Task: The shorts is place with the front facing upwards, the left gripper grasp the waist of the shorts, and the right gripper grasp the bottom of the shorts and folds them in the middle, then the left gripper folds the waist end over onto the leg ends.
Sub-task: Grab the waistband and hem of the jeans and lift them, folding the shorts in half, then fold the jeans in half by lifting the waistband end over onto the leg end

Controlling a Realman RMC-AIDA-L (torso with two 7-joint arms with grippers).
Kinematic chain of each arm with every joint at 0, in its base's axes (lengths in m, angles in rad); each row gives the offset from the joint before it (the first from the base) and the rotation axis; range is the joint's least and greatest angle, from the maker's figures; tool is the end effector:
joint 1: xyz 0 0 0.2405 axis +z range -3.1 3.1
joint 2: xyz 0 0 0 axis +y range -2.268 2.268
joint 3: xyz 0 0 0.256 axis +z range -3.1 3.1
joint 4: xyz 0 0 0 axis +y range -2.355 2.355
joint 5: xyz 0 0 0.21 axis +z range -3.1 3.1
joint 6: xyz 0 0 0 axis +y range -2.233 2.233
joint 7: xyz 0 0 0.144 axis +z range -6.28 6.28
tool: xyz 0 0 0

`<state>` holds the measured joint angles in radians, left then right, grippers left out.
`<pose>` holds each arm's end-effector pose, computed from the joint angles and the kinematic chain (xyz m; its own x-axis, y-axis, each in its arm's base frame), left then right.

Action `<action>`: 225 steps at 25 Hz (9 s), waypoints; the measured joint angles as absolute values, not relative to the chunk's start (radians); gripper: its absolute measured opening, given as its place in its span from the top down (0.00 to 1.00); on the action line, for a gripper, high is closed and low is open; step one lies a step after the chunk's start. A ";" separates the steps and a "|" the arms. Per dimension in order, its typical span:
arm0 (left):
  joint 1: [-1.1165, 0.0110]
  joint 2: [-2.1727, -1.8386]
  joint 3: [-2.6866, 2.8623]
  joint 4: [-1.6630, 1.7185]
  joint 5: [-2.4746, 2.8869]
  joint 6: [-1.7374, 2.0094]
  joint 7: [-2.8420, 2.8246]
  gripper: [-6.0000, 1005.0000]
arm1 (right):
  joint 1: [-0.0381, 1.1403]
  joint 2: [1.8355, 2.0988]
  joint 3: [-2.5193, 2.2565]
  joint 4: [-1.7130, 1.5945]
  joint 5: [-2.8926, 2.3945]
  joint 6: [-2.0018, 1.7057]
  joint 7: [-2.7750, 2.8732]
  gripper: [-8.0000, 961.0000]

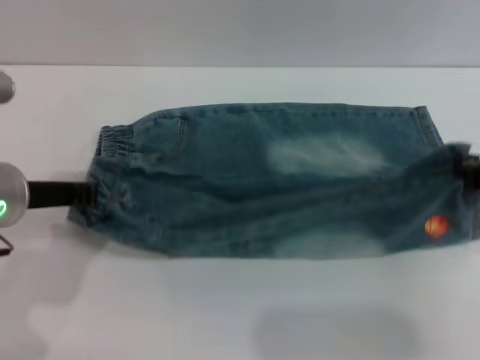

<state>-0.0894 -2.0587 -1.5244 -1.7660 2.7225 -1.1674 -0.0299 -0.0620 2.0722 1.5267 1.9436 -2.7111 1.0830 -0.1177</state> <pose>-0.2277 0.3037 0.0299 0.4618 0.8045 0.3736 0.7789 -0.1663 -0.6047 0.2165 0.2850 0.0562 0.5959 -0.6866 -0.4166 -0.7194 -0.2258 -0.6569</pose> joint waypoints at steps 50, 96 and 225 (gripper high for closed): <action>-0.328 -2.058 -1.451 -1.227 2.615 -0.275 0.069 0.69 | 0.046 2.071 1.553 1.306 -2.803 -0.039 -0.215 0.60; -0.302 -2.059 -1.572 -1.250 2.645 -0.700 0.057 0.15 | 0.107 2.074 1.029 0.852 -2.622 -0.714 -0.191 0.99; -0.314 -2.059 -1.564 -1.179 2.528 -0.675 0.144 0.19 | 0.079 2.069 1.034 0.877 -2.623 -0.709 -0.192 0.99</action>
<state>-0.3138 -2.0587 -1.5642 -1.1790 2.5281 -0.6748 0.1442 0.0792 2.0693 1.0339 0.8774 -2.6231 -0.7094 -0.1917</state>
